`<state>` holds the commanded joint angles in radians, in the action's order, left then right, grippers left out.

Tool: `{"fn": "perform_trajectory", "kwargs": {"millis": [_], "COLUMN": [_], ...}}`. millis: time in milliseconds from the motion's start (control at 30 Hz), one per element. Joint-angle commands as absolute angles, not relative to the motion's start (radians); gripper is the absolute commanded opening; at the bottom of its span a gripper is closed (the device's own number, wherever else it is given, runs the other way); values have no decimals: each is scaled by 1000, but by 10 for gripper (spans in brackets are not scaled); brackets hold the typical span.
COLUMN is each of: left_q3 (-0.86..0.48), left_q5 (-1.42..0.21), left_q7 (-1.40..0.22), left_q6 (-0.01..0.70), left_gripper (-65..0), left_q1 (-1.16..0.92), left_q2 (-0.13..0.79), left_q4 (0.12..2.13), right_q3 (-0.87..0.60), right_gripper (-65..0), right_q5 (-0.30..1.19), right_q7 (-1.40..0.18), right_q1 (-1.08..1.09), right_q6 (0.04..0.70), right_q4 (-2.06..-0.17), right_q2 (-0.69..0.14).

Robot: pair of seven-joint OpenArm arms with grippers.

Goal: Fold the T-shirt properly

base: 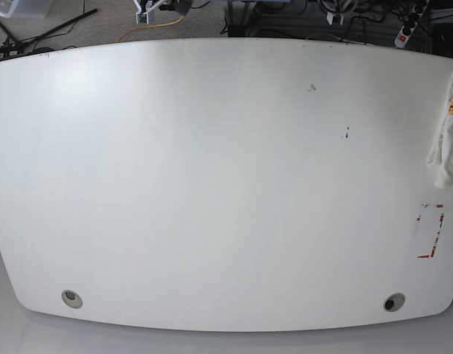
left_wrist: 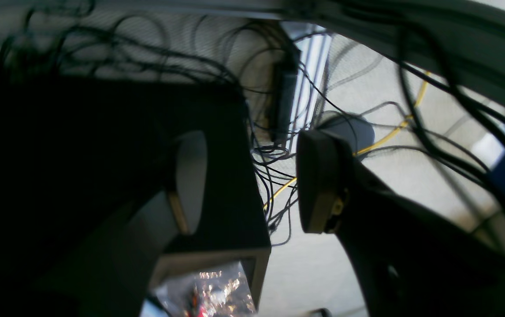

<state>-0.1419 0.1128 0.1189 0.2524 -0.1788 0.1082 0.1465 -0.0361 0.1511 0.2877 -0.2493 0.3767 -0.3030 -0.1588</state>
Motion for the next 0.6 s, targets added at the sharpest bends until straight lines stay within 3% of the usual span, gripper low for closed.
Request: {"fn": "perform_trajectory", "kwargs": {"millis": [200, 500, 600], "left_q3": [-139, -139, -139], "left_q5": [114, 114, 114], "left_q7": [74, 50, 53], "left_q6": [145, 139, 139], "left_gripper": [-356, -356, -356], "left_q1": [-133, -114, -114], "left_q2": [108, 108, 108], "left_q4": [116, 114, 116], "right_q3": [-36, 76, 88], "right_gripper": [-522, -520, -520], "right_q5": [151, 127, 127], "right_q7": [288, 259, 259], "right_q1": [-165, -156, -156], "right_q6": [352, 242, 236], "right_q4": [-188, -189, -189], "right_q2": [-162, -157, -156]}}
